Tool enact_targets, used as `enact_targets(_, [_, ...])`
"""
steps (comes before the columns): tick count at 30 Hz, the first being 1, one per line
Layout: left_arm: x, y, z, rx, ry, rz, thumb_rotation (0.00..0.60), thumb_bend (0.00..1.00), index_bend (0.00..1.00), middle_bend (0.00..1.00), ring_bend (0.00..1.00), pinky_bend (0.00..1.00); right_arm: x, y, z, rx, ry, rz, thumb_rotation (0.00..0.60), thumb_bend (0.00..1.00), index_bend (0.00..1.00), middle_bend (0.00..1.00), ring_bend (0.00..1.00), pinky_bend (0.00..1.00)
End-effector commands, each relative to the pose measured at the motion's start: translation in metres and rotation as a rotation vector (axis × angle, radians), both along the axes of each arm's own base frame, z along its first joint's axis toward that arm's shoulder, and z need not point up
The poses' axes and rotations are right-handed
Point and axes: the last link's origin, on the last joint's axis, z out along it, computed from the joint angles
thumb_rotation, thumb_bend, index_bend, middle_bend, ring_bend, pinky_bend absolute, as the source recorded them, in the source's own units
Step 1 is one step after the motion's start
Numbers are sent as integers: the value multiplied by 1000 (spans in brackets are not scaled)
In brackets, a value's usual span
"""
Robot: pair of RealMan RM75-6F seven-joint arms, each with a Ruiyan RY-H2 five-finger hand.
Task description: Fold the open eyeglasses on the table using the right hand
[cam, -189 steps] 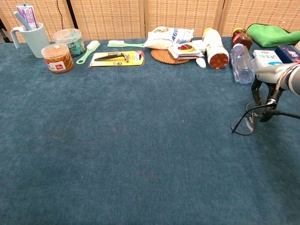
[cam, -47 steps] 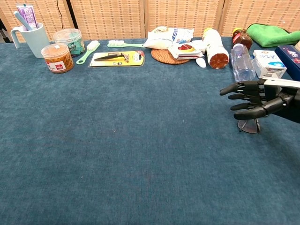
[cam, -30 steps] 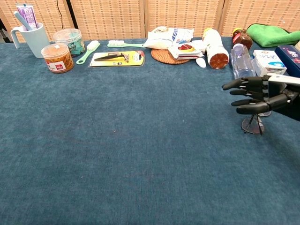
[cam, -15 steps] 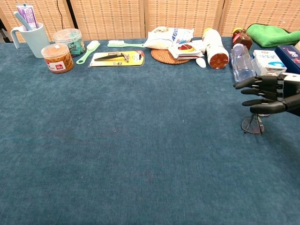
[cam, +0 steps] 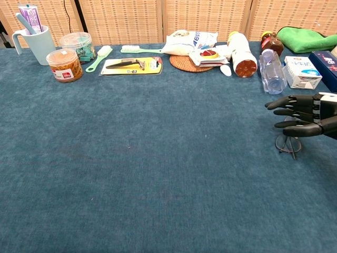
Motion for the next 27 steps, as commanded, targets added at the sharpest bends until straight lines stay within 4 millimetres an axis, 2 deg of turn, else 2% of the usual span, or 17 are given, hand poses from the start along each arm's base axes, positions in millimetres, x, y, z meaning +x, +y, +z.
enact_targets(1, [0,0,0,2,0,0,540,255,144,45,29,0,0,0,0,-1,-1,1,600,82,331,108,49,123])
enact_targets(6, [1,0,1,4,-2,-2,539,255,144,45,29,0,6,0,10,-30,-12,36,600,83,331,108,49,123])
enact_targets(10, [-2,-1,-1,-3,-1,8,541,256,144,45,29,0,12,0,27,-67,30,90,600,82,331,108,47,123])
enact_targets(21, [-19,-6,-2,-9,26,39,541,255,153,45,31,0,8,10,75,-295,461,192,600,82,292,108,43,86])
enact_targets(27, [-24,-8,-3,-4,26,43,537,255,153,46,33,0,2,19,90,-402,664,195,600,82,287,108,43,68])
